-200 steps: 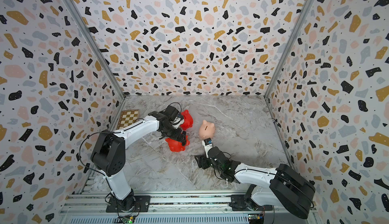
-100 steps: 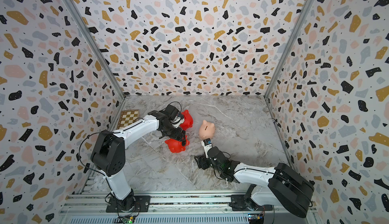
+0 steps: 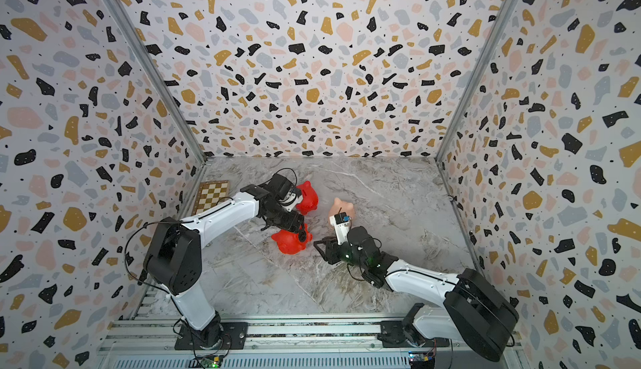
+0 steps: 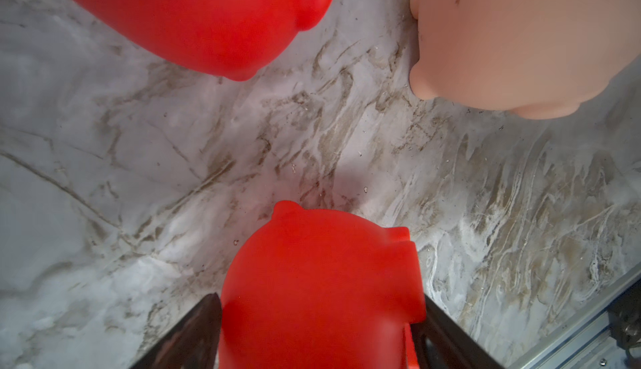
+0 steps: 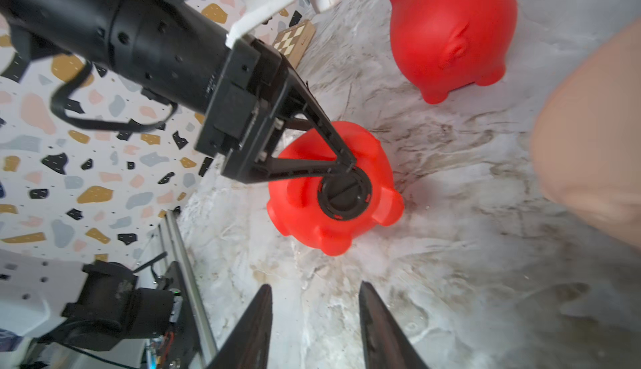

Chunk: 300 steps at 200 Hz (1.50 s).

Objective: Open piggy banks
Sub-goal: Adjust the piggy bank at the center of the board.

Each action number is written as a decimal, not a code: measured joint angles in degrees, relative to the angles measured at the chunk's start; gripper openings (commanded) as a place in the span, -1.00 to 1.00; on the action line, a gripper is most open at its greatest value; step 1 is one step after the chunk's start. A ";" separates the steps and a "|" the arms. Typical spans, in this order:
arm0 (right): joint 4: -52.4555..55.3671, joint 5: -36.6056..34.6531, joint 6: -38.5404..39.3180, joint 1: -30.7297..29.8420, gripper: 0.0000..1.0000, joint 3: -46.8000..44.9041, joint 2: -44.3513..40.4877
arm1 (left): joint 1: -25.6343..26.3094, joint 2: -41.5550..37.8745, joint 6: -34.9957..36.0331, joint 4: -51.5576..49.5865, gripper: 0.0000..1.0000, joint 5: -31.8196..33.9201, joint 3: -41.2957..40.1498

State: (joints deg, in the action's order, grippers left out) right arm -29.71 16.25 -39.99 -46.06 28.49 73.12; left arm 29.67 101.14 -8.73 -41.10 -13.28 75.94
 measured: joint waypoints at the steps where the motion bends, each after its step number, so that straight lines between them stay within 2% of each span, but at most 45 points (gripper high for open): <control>1: -0.04 0.20 -0.17 0.00 -0.15 0.11 0.11 | 0.00 -0.02 -0.04 -0.02 0.71 -0.02 -0.07; 29: -0.09 2.56 -2.27 0.04 -0.14 0.83 1.53 | 0.00 -0.11 -0.48 -0.50 0.77 -0.42 -0.28; 40: 0.26 3.06 -2.43 0.04 -0.14 0.83 1.84 | 0.00 0.11 -0.52 -1.70 0.88 -0.52 0.07; 97: 1.64 3.89 -2.29 0.04 -0.12 0.83 2.03 | 0.02 5.46 -0.22 -10.19 0.85 -1.27 8.07; 136: 2.25 3.56 -1.99 0.04 -0.12 0.83 2.03 | 0.00 6.01 0.02 -13.46 0.78 -1.22 9.18; 203: -1.05 6.56 -4.79 0.81 -0.44 0.92 6.43 | -0.02 1.09 -1.99 -9.51 0.78 -2.58 1.86; 300: -8.79 14.47 -13.73 1.60 -0.52 2.91 14.82 | -0.04 -2.19 -4.85 -4.92 0.77 -3.67 -2.82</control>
State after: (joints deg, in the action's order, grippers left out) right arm -38.50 30.72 -53.71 -44.47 31.40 87.94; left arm 29.63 98.96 -13.58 -46.02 -16.95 73.12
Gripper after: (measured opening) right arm 0.251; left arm 0.887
